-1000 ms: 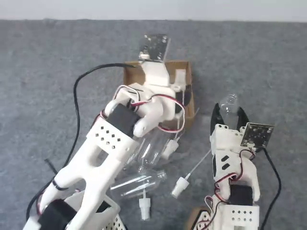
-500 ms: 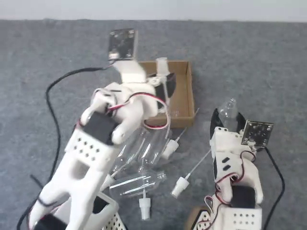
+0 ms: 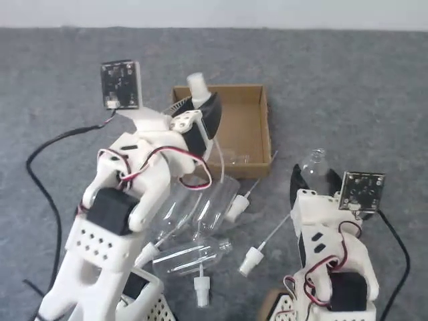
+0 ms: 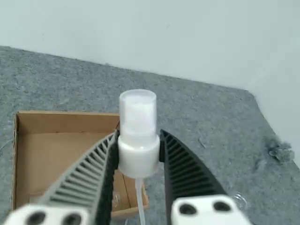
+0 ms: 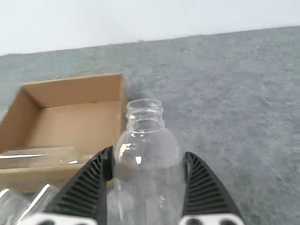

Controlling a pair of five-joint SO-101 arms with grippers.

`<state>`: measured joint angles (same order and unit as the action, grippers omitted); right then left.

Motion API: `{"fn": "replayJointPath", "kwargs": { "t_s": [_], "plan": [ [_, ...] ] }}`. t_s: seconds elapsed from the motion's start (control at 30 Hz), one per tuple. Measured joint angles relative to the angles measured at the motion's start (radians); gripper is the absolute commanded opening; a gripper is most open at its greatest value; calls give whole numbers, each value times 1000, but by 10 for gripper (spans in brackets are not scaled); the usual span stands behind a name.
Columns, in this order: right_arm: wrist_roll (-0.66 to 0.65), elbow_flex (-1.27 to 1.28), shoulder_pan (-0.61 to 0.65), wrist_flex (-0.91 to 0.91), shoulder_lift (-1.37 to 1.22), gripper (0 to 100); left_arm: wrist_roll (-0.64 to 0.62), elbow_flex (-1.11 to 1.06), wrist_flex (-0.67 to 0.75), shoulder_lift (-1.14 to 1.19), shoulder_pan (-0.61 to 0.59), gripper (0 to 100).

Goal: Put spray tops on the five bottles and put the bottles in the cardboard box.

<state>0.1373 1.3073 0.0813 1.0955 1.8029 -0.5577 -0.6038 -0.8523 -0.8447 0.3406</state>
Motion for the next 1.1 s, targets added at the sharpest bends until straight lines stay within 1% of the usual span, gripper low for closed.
{"fn": "replayJointPath", "kwargs": {
  "t_s": [0.07, 0.23, 0.3, 0.47, 0.57, 0.67, 0.8, 0.97, 1.1],
  "plan": [
    [0, 0, 40, 2, -2, 7, 0, -17, 0, -26, 0, 12],
    [0, 0, 198, 40, -2, 7, 0, -52, 0, -80, 0, 12],
    [0, 0, 235, 46, -2, 7, -6, -64, 0, -100, 0, 12],
    [0, 5, 351, 46, 0, 7, -66, -66, 0, -121, -11, 12],
    [0, 48, 433, 46, 5, 7, -94, -66, 35, -123, -38, 12],
    [0, 63, 453, 46, -5, 7, -132, -89, 94, -126, -80, 12],
    [-5, 63, 460, 46, -3, 7, -172, -109, 175, -126, -87, 12],
    [-78, 138, 460, -26, 2, 7, -233, -143, 258, -126, -87, 12],
    [-132, 203, 459, -95, -5, 7, -241, -181, 310, -126, -57, 12]
  ]
}}
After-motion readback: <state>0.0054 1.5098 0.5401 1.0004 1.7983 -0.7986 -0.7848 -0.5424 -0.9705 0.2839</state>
